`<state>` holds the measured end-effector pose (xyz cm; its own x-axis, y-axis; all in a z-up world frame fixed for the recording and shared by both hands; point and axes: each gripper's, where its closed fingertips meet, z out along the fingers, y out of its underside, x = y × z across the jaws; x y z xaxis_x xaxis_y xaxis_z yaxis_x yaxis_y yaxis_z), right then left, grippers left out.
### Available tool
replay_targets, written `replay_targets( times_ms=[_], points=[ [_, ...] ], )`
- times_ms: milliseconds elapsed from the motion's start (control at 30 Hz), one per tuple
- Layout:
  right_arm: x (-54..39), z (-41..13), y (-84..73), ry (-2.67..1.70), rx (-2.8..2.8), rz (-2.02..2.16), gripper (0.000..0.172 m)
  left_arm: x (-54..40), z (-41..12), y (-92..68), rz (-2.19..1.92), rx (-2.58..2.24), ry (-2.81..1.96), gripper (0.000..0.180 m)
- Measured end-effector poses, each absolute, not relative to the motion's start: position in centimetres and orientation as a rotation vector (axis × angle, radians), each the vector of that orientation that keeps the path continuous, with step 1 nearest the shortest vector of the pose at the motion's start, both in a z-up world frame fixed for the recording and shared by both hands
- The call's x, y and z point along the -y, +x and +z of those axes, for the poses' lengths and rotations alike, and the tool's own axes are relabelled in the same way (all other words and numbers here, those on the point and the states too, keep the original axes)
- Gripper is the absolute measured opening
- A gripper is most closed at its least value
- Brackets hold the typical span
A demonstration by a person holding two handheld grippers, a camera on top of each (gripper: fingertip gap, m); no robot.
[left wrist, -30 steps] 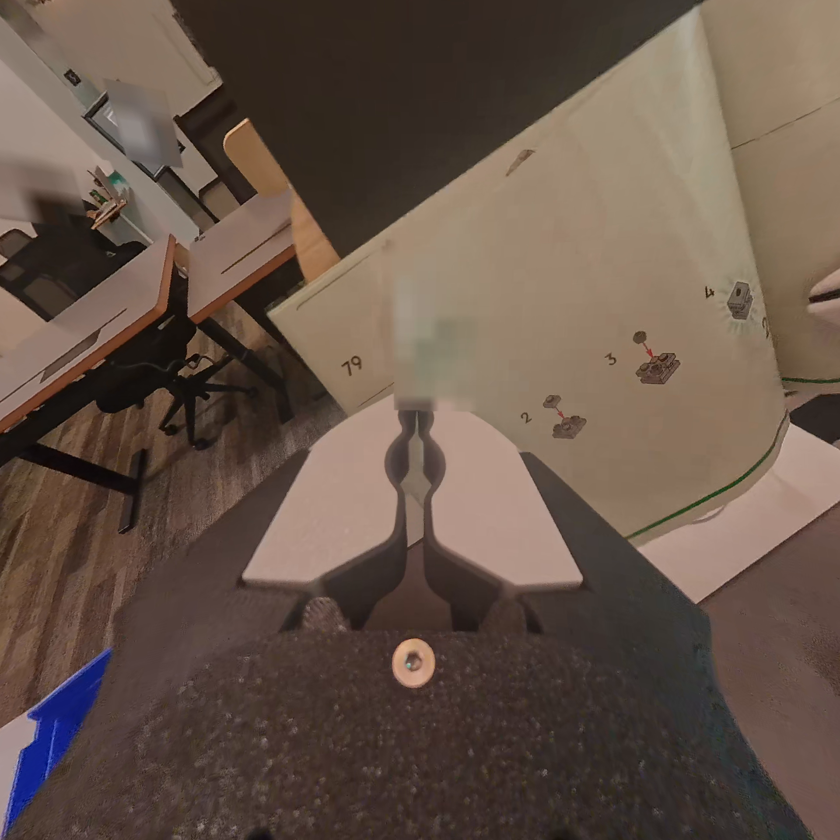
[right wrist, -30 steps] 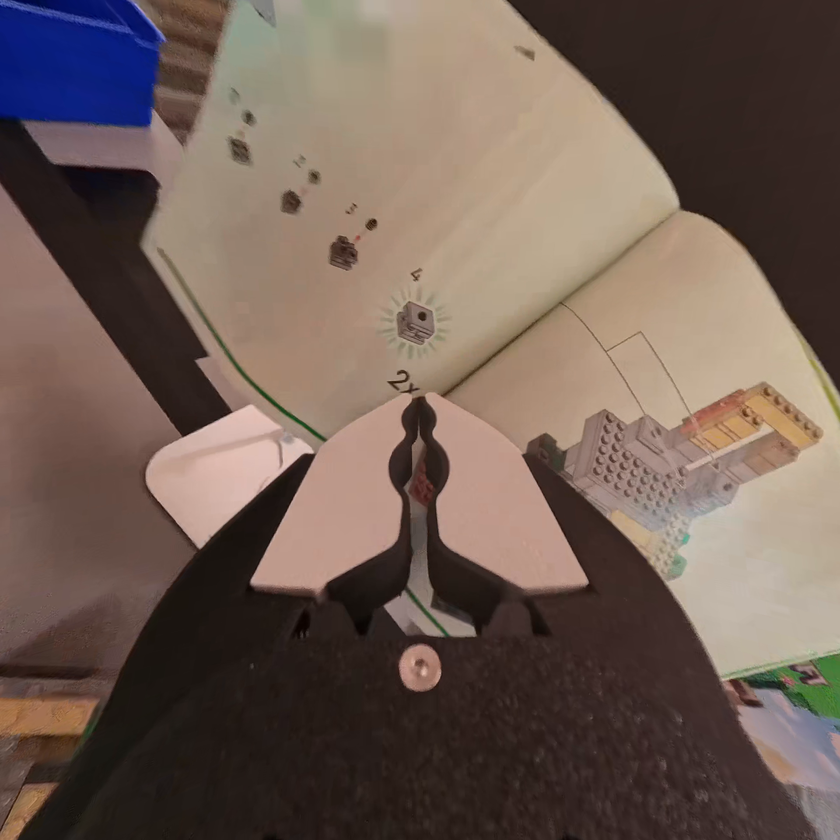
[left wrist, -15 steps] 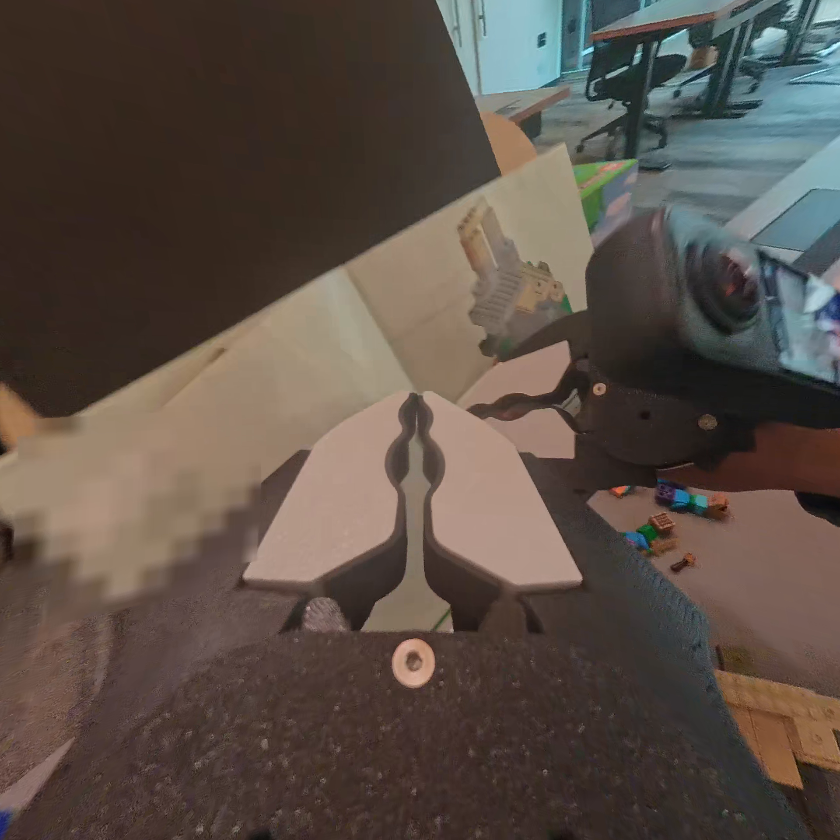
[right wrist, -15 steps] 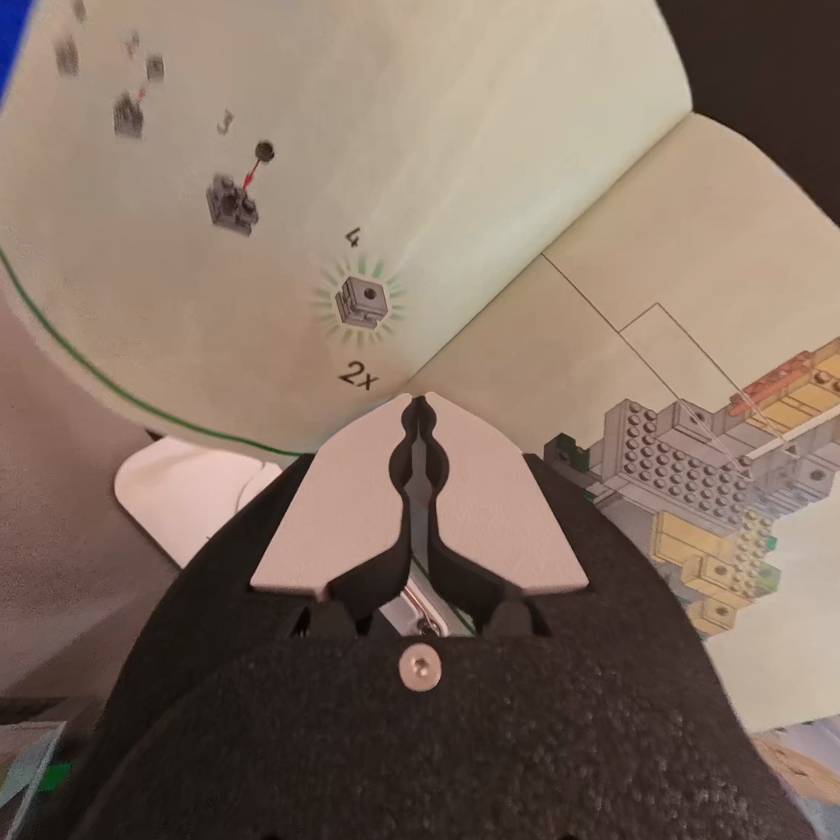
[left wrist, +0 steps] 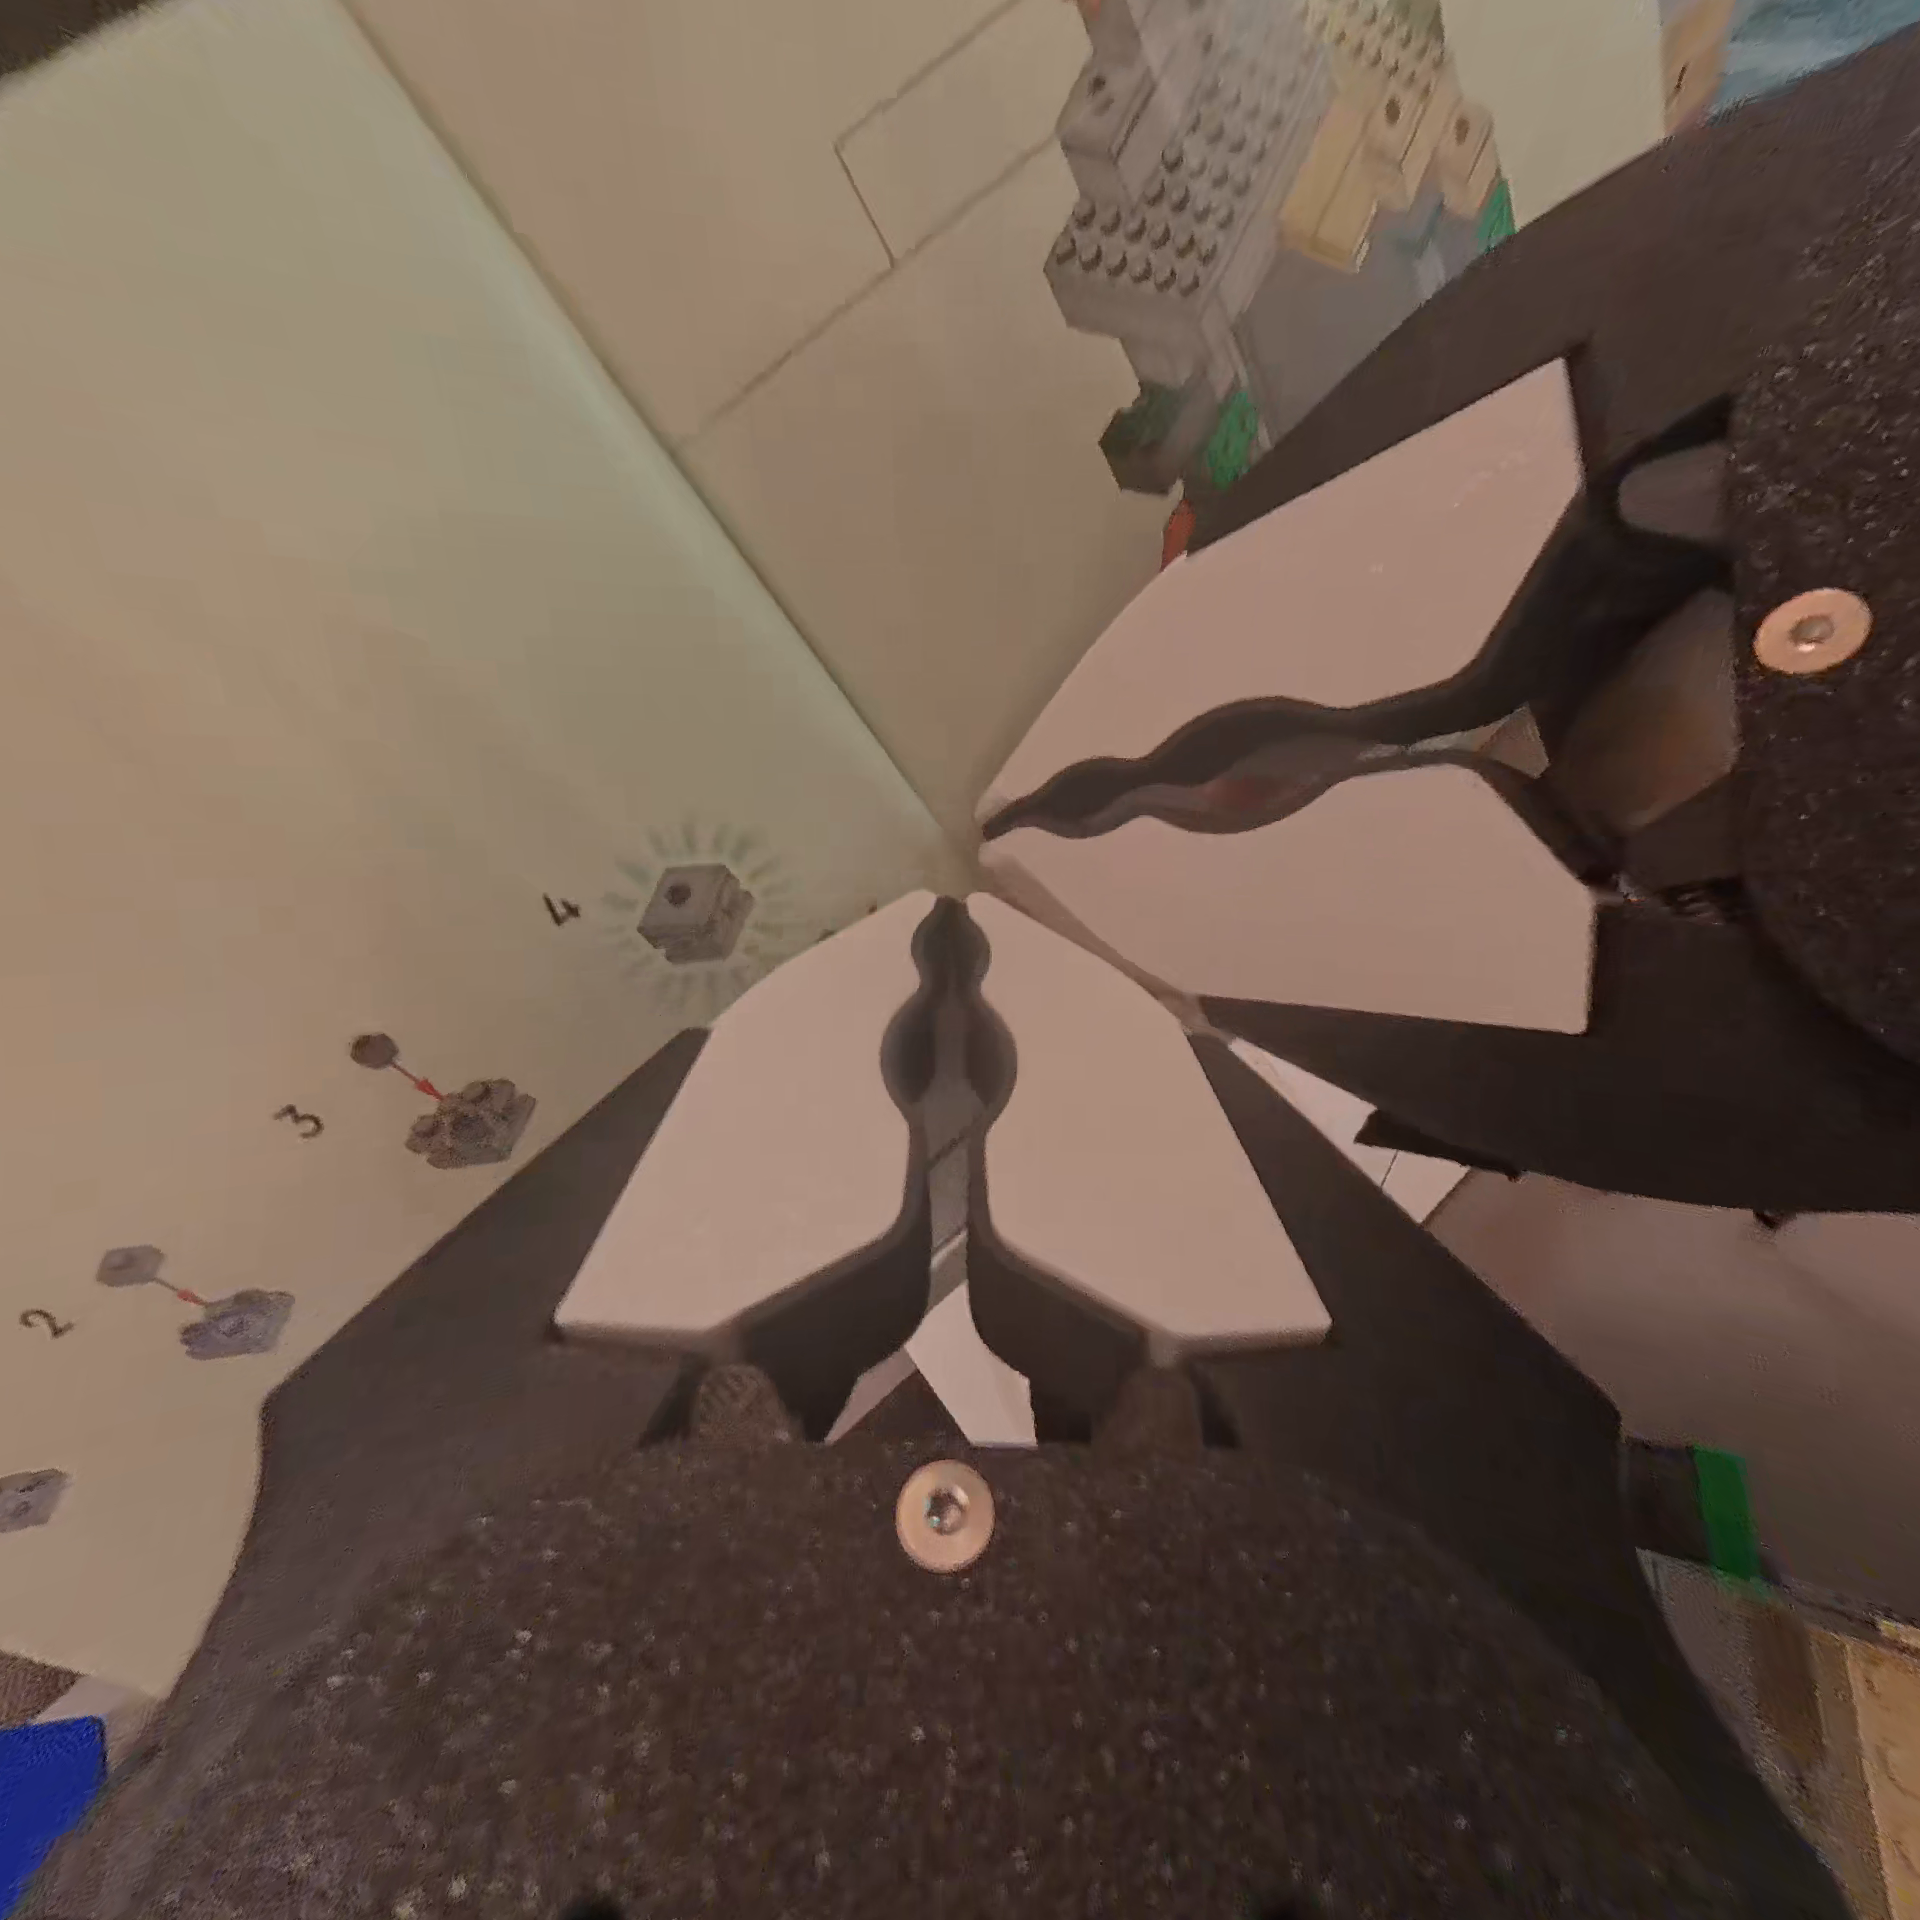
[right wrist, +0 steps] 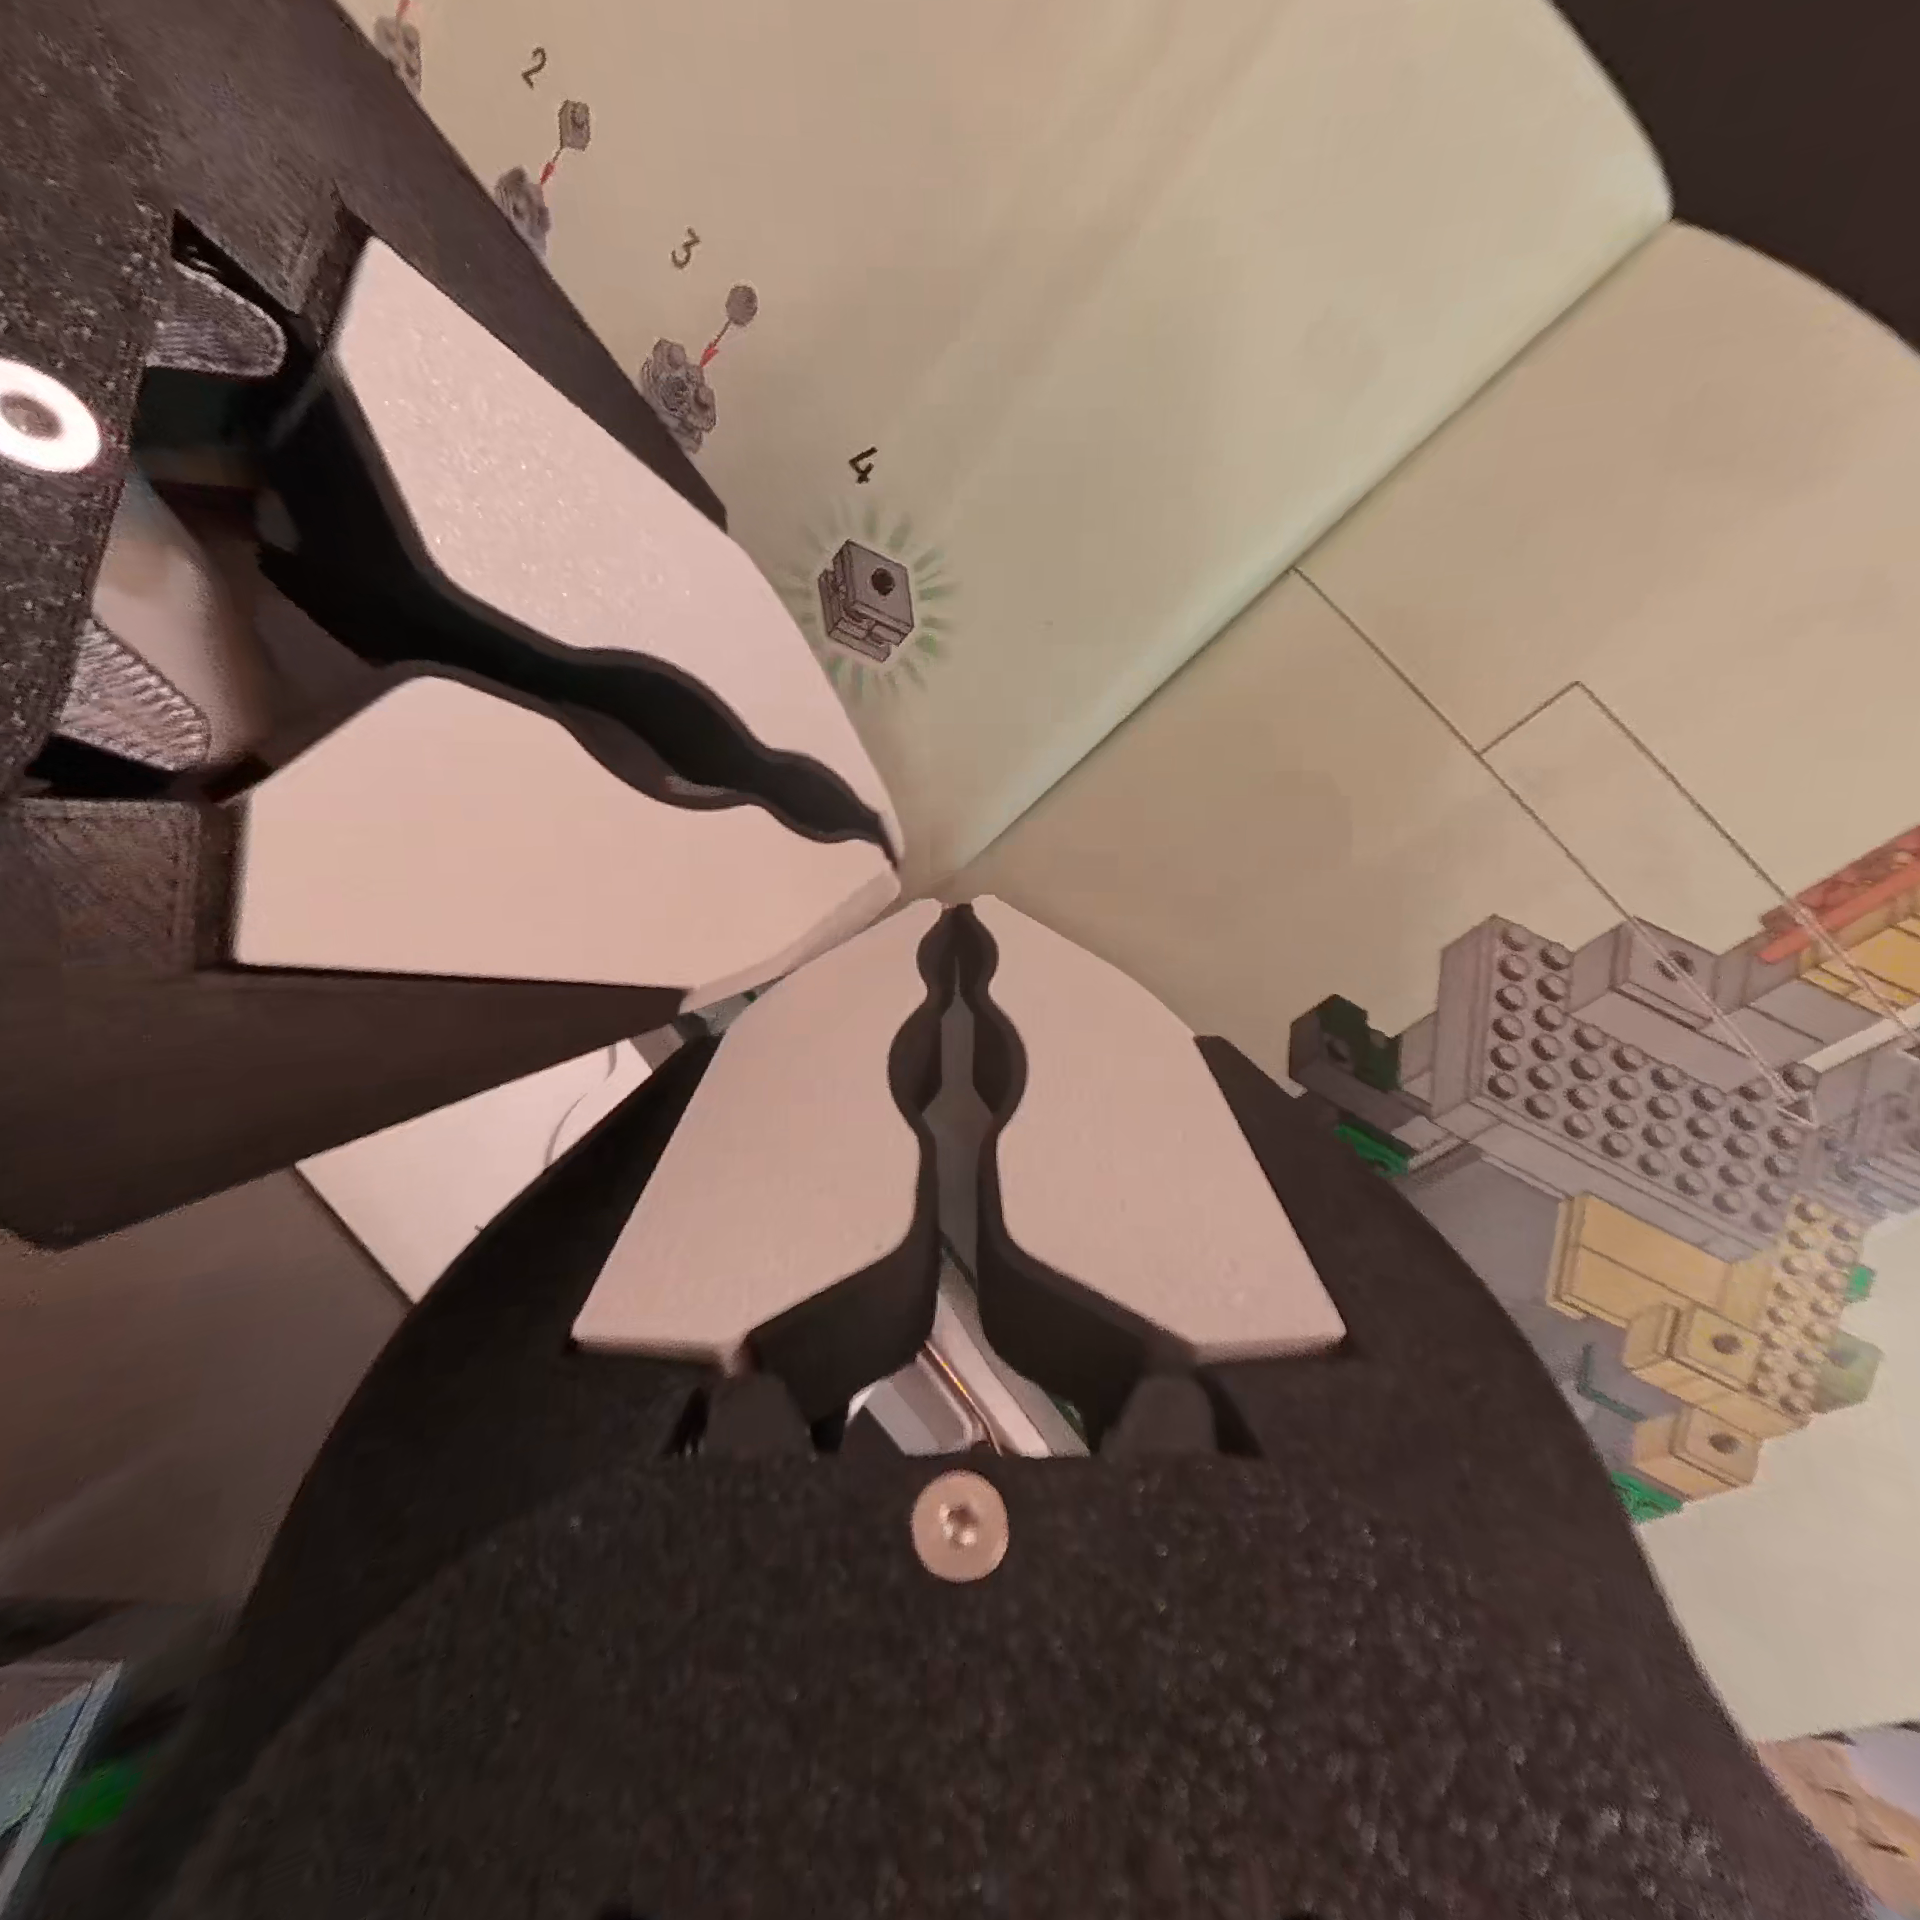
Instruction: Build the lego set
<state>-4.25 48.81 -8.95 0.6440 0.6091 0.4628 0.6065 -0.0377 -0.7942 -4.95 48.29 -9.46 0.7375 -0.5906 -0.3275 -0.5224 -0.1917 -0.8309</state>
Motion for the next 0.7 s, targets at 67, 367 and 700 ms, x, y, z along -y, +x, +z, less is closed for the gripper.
replay_targets(
  times_ms=[67,367,700],
  points=[
    [-48.7,-9.4,-4.3,-1.713,1.029,-0.012,0.0,-48.2,-10.3,-5.3,-0.087,-0.864,-1.878,0.0],
    [-47.3,-12.2,-1.0,-1.83,1.275,-0.12,0.0,-47.4,-12.3,-8.1,-0.083,-0.888,-1.934,0.0],
    [-46.7,-13.4,7.7,-1.932,1.168,-0.151,0.0,-47.2,-13.1,-14.8,-0.104,-0.748,-1.983,0.0]
  ],
)
